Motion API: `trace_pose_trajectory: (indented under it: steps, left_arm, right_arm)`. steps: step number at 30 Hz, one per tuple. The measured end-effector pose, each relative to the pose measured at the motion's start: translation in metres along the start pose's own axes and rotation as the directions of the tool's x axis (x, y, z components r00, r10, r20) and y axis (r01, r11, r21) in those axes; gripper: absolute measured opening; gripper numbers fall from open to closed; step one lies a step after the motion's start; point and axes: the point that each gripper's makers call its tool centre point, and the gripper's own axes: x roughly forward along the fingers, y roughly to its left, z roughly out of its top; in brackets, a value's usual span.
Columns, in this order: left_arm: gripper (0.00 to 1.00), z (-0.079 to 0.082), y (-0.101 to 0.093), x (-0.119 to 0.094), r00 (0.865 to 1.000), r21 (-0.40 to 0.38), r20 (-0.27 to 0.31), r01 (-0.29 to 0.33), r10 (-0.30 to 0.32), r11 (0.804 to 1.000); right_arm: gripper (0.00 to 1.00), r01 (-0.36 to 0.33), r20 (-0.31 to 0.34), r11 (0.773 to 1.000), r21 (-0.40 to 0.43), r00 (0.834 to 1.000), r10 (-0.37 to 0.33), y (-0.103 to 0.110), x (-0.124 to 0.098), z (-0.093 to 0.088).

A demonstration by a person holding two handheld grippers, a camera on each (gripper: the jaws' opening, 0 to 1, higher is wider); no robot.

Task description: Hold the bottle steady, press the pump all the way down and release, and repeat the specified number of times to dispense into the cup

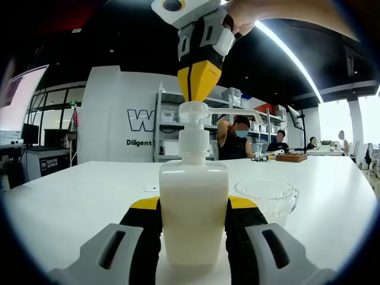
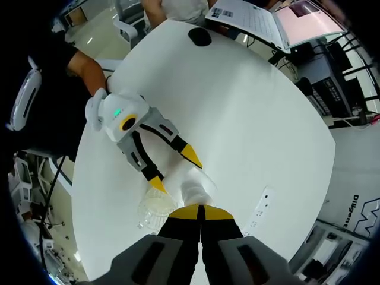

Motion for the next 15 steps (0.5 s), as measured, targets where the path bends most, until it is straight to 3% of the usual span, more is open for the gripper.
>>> trace_pose_trajectory:
  steps: [8, 15]
  left_arm:
    - [0.39, 0.0, 0.0001, -0.0002, 1.0, 0.0, 0.001, -0.003, 0.003, 1.0]
    - [0.39, -0.0001, 0.0002, -0.0004, 1.0, 0.001, 0.002, -0.005, 0.005, 1.0]
  right_arm:
    - [0.0, 0.003, 0.052, 1.0, 0.014, 0.999, -0.003, 0.0008, 0.0, -0.0002]
    - [0.0, 0.009, 0.059, 1.0, 0.013, 0.998, -0.01, 0.0013, 0.0003, 0.0008]
